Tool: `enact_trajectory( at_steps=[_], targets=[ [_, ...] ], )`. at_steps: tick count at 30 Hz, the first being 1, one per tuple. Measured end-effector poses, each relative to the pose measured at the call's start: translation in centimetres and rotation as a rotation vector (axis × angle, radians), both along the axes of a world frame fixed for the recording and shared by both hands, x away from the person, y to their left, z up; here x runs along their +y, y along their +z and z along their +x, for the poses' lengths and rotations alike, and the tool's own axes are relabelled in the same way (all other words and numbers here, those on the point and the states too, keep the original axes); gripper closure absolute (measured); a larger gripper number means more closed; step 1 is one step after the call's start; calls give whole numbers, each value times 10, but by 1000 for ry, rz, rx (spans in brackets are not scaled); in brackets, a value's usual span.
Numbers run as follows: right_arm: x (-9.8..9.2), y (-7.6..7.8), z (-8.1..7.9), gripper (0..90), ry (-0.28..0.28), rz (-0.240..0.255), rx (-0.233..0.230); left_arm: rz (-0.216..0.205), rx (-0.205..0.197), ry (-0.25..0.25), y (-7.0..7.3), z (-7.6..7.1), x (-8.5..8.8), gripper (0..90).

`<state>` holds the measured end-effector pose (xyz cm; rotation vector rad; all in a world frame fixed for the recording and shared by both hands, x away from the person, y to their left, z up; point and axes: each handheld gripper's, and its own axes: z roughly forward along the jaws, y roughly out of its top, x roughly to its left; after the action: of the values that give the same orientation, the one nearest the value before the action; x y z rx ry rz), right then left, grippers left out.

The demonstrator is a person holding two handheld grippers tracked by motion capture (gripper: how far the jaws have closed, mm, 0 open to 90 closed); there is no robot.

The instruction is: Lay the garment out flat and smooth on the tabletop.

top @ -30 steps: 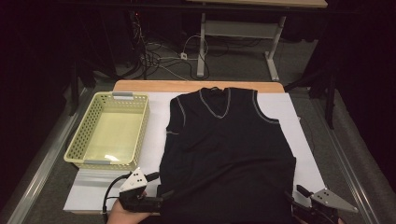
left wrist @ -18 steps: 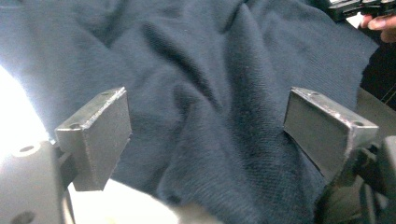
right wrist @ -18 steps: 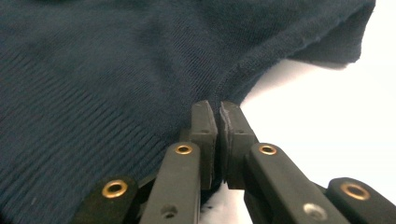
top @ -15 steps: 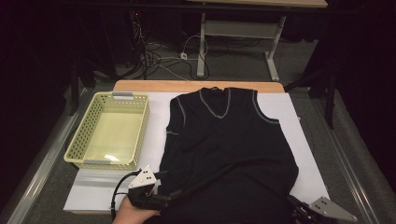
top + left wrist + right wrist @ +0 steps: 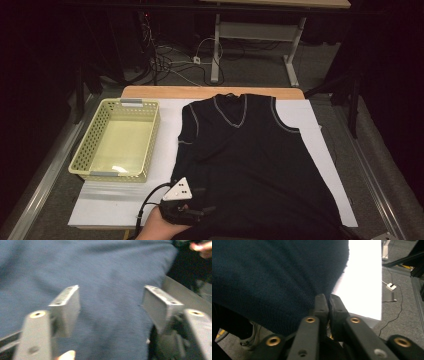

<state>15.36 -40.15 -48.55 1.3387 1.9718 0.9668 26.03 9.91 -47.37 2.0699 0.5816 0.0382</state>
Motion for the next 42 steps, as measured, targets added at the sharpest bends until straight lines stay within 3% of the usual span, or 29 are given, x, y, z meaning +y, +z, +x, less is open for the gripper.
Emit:
enact_trajectory(
  at_steps=[1, 6, 9, 12, 16, 18, 21, 23, 26, 28, 33, 34, 36, 42],
  targets=[
    [2, 0, 1, 718, 5, 0, -1, 6, -4, -15, -1, -3, -4, 346],
    [6, 2, 7, 647, 17, 14, -15, 39, -6, -19, -4, -10, -9, 377],
    [9, 6, 13, 632, 27, 22, -30, 38, 5, 27, -6, -11, 2, 346],
    [15, 8, 21, 619, 45, 21, -40, 47, -9, 94, -6, -13, 18, 324],
    [23, 10, 33, 613, 70, 24, -45, 100, -15, 177, -11, -16, 37, 349],
    [27, 11, 39, 611, 81, 24, -48, 155, -30, 216, -14, -18, 42, 373],
    [33, 12, 47, 609, 100, 23, -53, 210, -10, 229, -21, -20, 46, 405],
    [37, 12, 51, 605, 108, 19, -56, 180, -12, 247, -23, -23, 47, 460],
    [41, 13, 57, 603, 119, 21, -55, 182, -41, 220, -24, -26, 41, 671],
    [44, 12, 61, 603, 128, 24, -54, 175, -33, 206, -24, -26, 39, 827],
    [50, 12, 67, 602, 149, 23, -54, 182, -27, 199, -22, -30, 46, 863],
    [52, 13, 70, 593, 155, 26, -58, 197, -46, 203, -21, -34, 49, 863],
    [54, 13, 74, 584, 153, 32, -56, 184, -52, 210, -17, -45, 59, 864],
    [65, 15, 94, 574, 175, 51, -60, 176, -35, 240, -13, -69, 84, 865]
  ],
)
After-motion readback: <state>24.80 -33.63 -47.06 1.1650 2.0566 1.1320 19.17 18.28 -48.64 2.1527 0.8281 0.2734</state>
